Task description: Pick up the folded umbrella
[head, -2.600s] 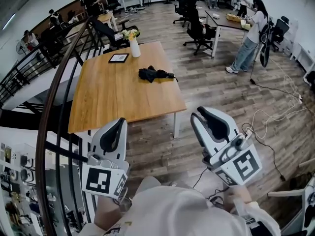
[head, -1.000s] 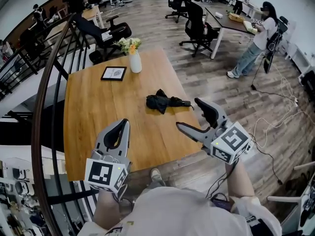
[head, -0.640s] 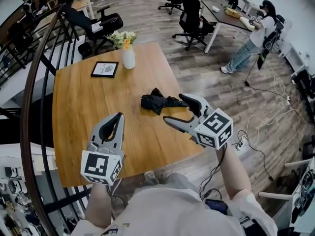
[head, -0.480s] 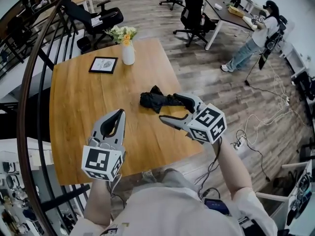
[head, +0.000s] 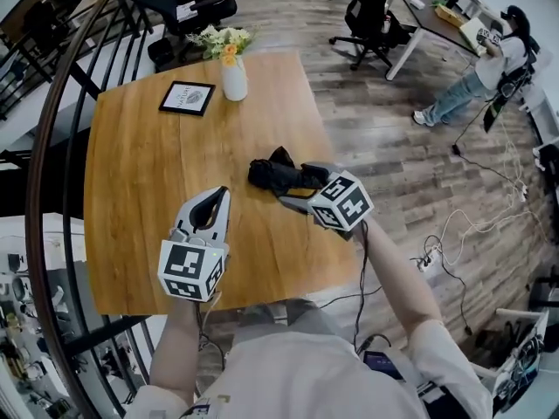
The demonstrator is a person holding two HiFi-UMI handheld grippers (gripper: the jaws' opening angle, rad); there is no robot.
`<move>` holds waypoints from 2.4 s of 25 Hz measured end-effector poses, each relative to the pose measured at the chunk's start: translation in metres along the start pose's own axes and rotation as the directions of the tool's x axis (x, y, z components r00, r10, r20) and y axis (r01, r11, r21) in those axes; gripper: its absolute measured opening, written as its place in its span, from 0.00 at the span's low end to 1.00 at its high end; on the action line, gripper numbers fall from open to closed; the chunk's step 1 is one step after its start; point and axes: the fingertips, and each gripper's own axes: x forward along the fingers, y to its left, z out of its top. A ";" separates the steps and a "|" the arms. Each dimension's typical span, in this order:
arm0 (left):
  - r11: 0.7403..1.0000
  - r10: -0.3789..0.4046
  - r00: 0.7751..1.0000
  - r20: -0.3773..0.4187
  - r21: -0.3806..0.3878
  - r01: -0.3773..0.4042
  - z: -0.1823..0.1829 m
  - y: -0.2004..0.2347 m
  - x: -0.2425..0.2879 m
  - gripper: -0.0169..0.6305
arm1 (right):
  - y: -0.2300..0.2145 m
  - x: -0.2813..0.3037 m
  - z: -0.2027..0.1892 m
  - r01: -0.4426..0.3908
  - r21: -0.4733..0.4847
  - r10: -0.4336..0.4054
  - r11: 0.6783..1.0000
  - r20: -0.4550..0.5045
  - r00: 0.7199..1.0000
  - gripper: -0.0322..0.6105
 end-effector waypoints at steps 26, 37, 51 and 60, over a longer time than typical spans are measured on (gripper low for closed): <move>0.975 -0.054 0.930 -0.364 -0.219 -0.029 -0.180 0.004 0.083 0.05 | -0.092 0.151 -0.113 -0.115 -0.187 0.037 0.976 -0.375 0.926 0.68; 0.967 -0.063 0.922 -0.383 -0.252 -0.038 -0.203 -0.001 0.070 0.05 | -0.096 0.187 -0.139 -0.108 -0.306 -0.048 0.946 -0.463 0.885 0.68; 0.962 -0.038 0.953 -0.301 -0.270 -0.047 -0.173 0.004 0.056 0.05 | -0.101 0.153 -0.115 0.033 -0.102 -0.067 0.994 -0.354 0.933 0.48; 0.975 0.083 0.980 -0.179 -0.188 -0.117 -0.088 0.069 0.030 0.05 | -0.110 0.057 0.025 0.144 -0.046 -0.145 0.988 -0.025 0.989 0.48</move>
